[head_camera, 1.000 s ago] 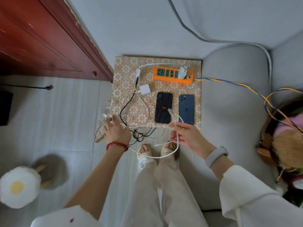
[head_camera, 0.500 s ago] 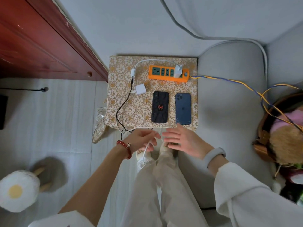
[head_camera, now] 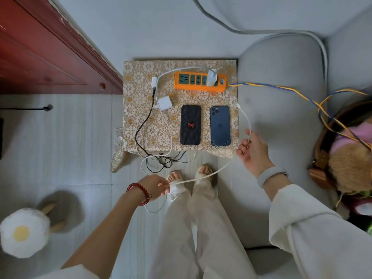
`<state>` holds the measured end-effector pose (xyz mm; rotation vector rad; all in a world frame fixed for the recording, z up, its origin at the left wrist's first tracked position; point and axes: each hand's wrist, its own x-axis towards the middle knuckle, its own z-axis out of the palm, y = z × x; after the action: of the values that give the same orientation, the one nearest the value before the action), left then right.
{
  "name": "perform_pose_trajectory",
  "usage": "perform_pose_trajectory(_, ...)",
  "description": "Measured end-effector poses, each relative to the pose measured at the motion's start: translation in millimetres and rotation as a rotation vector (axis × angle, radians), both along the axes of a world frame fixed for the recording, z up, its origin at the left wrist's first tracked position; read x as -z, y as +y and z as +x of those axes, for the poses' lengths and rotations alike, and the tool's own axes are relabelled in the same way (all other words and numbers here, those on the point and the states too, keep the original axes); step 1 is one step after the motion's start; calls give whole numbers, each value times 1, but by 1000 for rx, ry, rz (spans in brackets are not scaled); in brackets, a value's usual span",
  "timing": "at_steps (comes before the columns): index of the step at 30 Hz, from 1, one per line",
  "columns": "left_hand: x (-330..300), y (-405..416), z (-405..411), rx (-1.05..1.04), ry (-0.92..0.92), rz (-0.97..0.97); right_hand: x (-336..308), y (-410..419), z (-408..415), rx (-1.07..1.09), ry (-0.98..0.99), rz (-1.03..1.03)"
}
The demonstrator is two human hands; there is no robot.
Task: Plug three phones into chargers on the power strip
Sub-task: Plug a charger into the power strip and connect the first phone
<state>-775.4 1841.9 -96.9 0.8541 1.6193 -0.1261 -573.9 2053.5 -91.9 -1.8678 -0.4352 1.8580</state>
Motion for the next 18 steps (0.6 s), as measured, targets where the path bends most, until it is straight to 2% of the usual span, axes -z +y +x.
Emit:
perform_pose_trajectory(3,12,14,12,152,89,-35,7,6,16,-150,-107,84)
perform_pose_trajectory(6,23,38,24,-26,140,73,18,5,23,-371,-197,171)
perform_pose_trajectory(11,52,102,50,-262,233,242,39,-5,19,-430,-271,170)
perform_pose_trajectory(14,71,143,69,-298,275,368,51,-6,24,-481,-331,249)
perform_pose_trajectory(18,100,188,102,-347,349,385,60,-3,32,-452,-310,325)
